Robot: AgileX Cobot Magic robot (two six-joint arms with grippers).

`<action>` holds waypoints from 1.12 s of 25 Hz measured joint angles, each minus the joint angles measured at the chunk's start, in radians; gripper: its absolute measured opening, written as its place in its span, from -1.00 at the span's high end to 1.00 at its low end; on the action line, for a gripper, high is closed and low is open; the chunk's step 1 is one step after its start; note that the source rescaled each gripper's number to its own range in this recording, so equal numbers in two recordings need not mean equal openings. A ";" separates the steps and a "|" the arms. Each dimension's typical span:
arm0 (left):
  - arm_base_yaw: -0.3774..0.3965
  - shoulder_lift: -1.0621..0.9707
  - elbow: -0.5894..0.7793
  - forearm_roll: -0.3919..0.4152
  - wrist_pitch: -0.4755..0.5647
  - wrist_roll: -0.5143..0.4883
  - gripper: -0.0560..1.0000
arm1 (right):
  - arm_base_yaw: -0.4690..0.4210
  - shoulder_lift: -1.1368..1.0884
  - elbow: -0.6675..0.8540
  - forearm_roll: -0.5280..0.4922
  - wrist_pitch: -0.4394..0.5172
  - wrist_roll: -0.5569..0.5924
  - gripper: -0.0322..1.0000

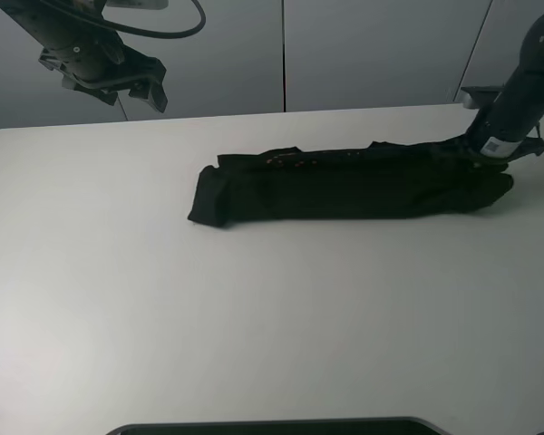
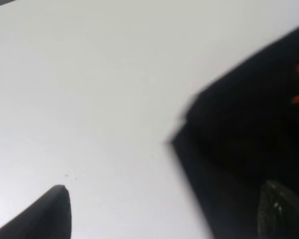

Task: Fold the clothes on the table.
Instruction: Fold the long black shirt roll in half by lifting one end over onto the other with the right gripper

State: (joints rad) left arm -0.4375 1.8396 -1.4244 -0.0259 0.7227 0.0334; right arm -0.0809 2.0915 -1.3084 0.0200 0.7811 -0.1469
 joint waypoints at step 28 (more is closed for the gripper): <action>0.000 0.000 0.000 0.000 -0.014 0.000 -0.99 | 0.534 0.078 0.007 1.118 -0.266 -0.670 -0.08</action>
State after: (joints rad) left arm -0.4375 1.8396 -1.4244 -0.0259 0.7091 0.0334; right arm 0.4529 2.1697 -1.3015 1.1381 0.5153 -0.8166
